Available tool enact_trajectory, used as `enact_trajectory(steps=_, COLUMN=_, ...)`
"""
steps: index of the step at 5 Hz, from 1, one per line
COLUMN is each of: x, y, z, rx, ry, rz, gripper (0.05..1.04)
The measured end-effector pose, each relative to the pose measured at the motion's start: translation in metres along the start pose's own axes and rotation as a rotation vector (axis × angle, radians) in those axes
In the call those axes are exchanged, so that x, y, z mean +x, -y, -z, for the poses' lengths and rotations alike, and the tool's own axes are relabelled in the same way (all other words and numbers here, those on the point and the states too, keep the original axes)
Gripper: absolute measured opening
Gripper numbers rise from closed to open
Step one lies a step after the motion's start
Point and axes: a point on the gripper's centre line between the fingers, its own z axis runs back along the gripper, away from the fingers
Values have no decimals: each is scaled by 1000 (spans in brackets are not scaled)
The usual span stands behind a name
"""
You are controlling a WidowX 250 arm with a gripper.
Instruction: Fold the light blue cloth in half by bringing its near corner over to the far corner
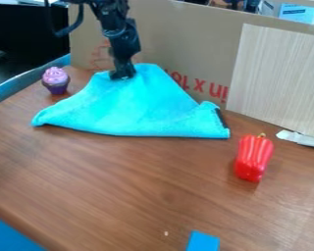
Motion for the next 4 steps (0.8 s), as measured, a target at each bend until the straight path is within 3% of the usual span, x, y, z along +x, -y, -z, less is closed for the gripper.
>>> enact_trajectory(steps=2, x=2, y=4, z=1, rx=-17, ry=-5, rz=21, gripper=852)
enact_trajectory(steps=3, x=2, y=19, z=5, rx=-66, ry=18, rz=14, gripper=1010)
enact_trajectory(steps=4, x=3, y=13, z=-29, rx=-41, ry=47, rz=8, gripper=1006)
